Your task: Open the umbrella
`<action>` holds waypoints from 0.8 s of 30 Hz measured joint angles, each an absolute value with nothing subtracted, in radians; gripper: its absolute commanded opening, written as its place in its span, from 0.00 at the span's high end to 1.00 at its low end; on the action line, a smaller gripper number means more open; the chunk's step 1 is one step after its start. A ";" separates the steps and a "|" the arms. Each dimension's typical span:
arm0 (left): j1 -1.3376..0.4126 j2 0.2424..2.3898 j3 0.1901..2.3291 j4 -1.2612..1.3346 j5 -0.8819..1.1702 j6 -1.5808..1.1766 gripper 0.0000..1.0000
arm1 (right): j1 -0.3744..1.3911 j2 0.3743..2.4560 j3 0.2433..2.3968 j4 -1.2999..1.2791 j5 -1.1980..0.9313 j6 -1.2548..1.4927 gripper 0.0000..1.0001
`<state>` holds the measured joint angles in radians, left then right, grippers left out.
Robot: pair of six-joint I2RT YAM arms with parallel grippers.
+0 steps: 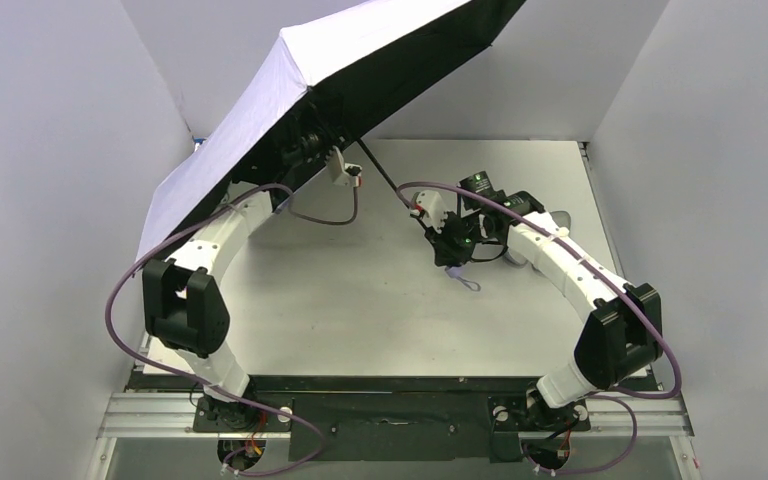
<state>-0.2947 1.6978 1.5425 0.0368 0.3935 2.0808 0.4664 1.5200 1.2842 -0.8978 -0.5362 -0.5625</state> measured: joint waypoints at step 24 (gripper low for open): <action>-0.292 1.815 1.684 -0.009 0.366 2.081 0.81 | 0.464 1.496 1.230 -0.755 -0.505 -0.539 1.00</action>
<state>-0.2916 1.8149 1.6840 -0.0090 0.3656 2.0808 0.4644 1.4956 1.2301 -0.7551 -0.5049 -0.5388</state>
